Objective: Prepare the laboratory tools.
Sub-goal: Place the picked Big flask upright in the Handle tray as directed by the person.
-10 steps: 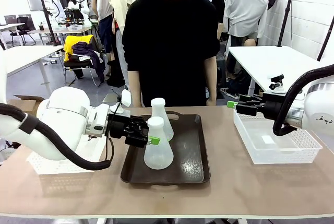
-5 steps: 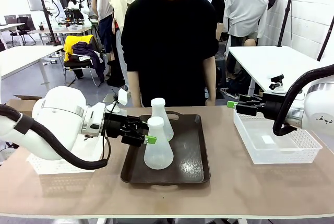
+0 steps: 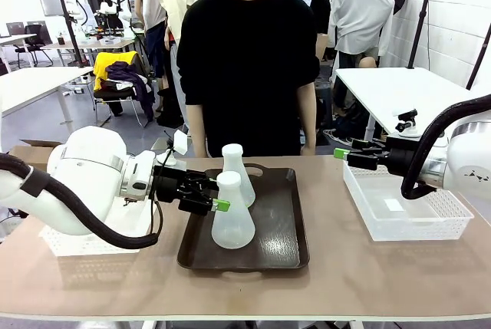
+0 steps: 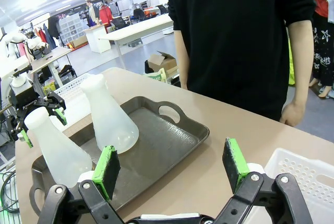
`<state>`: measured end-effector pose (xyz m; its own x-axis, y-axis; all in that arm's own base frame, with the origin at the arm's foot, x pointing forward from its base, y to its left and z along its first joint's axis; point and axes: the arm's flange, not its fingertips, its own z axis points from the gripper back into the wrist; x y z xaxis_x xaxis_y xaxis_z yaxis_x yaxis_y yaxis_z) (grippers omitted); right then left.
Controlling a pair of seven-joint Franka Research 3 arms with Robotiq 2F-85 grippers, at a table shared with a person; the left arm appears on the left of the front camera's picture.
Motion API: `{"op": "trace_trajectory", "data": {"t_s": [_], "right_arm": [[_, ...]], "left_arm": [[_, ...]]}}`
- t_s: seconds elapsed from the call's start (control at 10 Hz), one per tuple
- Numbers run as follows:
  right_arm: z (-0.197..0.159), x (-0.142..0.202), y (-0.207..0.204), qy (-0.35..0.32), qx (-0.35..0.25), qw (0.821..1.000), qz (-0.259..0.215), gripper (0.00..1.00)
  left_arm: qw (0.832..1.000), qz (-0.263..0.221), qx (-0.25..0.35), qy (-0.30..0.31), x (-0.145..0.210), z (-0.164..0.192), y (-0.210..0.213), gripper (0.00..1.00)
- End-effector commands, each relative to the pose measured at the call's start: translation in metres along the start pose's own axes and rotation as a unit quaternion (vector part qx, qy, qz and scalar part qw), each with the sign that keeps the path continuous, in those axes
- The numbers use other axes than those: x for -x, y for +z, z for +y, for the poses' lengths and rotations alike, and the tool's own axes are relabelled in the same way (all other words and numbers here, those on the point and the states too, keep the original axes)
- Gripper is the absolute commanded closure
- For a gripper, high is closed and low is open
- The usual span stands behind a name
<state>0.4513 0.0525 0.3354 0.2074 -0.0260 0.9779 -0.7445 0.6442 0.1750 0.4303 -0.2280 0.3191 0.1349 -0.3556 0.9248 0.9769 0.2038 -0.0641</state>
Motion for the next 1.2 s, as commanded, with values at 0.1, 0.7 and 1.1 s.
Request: {"op": "trace_trajectory", "data": {"t_s": [0.1,0.7,1.1], "right_arm": [[-0.0007,-0.0004,-0.0003,0.001,0.001,1.000,0.006,0.00],[-0.0007,-0.0004,-0.0003,0.001,0.001,1.000,0.006,0.00],[-0.0007,-0.0004,-0.0003,0.001,0.001,1.000,0.006,0.00]], "left_arm": [[1.000,-0.004,-0.002,-0.006,0.0005,0.0001,-0.0017,0.00],[1.000,-0.004,-0.002,-0.006,0.0005,0.0001,-0.0017,0.00],[1.000,-0.004,-0.002,-0.006,0.0005,0.0001,-0.0017,0.00]]}}
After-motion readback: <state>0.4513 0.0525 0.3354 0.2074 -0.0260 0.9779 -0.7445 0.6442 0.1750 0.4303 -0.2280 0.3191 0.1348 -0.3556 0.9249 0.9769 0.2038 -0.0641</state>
